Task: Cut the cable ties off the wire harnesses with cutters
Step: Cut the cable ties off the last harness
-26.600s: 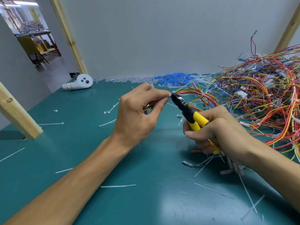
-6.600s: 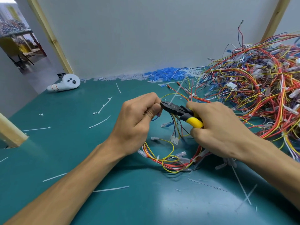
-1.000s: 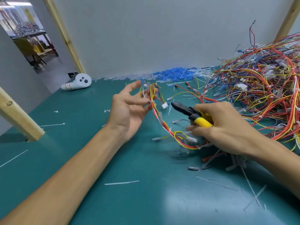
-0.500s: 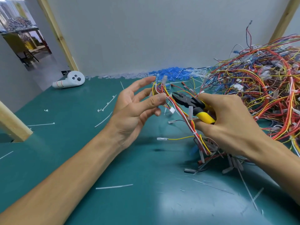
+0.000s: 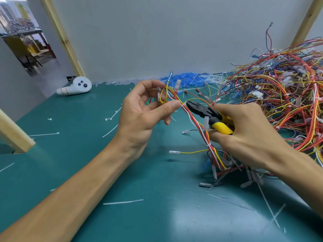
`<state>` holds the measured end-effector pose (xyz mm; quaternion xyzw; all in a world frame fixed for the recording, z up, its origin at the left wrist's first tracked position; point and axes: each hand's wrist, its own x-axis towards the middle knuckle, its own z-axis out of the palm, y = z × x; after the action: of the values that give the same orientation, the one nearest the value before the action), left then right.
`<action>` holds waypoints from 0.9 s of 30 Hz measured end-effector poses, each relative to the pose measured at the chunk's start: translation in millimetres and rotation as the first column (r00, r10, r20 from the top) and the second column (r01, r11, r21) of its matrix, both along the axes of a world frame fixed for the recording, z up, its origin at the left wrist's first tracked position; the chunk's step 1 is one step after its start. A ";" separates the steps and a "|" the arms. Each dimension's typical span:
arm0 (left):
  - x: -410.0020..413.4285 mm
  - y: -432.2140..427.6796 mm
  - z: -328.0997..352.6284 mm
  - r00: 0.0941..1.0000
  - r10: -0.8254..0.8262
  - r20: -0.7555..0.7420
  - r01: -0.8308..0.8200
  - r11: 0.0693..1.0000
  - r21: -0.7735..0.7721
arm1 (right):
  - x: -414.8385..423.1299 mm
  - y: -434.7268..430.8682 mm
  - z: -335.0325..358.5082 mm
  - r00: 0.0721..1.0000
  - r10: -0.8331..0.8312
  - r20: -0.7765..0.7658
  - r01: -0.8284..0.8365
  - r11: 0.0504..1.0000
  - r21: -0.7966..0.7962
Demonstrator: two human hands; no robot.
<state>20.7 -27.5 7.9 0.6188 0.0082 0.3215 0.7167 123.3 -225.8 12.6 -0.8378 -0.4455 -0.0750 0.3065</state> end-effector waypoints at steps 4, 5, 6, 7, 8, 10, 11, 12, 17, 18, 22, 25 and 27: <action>0.6 0.4 -1.0 1.000 0.013 0.003 -0.013 1.000 0.024 | 0.9 0.5 -0.3 1.000 0.015 0.013 -0.015 1.000 0.014; 0.8 0.6 -1.3 1.000 0.014 0.005 -0.014 0.999 0.033 | 1.4 0.4 -0.8 1.000 0.013 0.021 -0.013 1.000 0.006; 0.9 0.8 -1.7 1.000 0.016 0.007 -0.016 0.999 0.044 | 1.8 0.1 -1.3 1.000 0.010 0.029 -0.010 1.000 -0.005; 1.0 1.0 -2.1 1.000 0.019 0.008 -0.019 0.998 0.053 | 2.4 -0.2 -1.9 0.999 0.006 0.034 -0.005 1.000 -0.015; 1.0 1.2 -2.7 1.000 0.022 0.008 -0.023 0.998 0.058 | 3.1 -0.3 -2.6 0.999 0.003 0.034 -0.002 1.000 -0.023; 0.9 0.9 -3.6 1.000 0.022 0.011 -0.023 0.998 0.054 | 4.7 -0.5 -3.5 1.000 0.003 0.020 -0.002 0.999 -0.047; 0.9 0.4 -4.0 1.000 0.017 0.015 -0.018 0.999 0.049 | 5.6 -0.5 -3.9 1.000 0.009 0.013 -0.009 0.998 -0.062; 0.8 -0.1 -4.1 1.000 0.010 0.018 -0.011 0.999 0.043 | 6.8 -0.4 -4.4 1.000 0.019 0.008 -0.018 0.997 -0.074; 0.2 -2.1 -4.4 0.999 0.001 0.033 -0.002 0.999 0.047 | 8.7 0.9 -7.7 0.997 0.063 -0.035 -0.067 0.992 -0.106; 0.2 -2.5 -4.7 0.999 0.001 0.035 -0.003 0.999 0.049 | 9.0 0.6 -7.4 0.997 0.067 -0.047 -0.071 0.991 -0.112; 0.6 -4.6 -5.1 0.999 0.004 0.039 -0.006 0.998 0.058 | 9.9 -4.3 -3.1 0.990 0.071 -0.123 -0.089 0.985 -0.146; 0.3 -4.4 -3.5 0.998 -0.014 0.059 0.012 0.999 0.032 | 2.8 -2.7 -2.0 0.979 0.070 -0.192 -0.090 0.991 -0.095; -0.5 -3.2 -1.4 0.997 -0.010 0.074 0.009 1.000 0.006 | -0.2 0.5 -2.8 0.961 0.066 -0.267 -0.079 0.996 -0.038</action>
<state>20.2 -30.7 6.6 0.6086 -0.0221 0.3407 0.7163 123.1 -225.4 9.7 -0.8307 -0.4325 0.0600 0.3455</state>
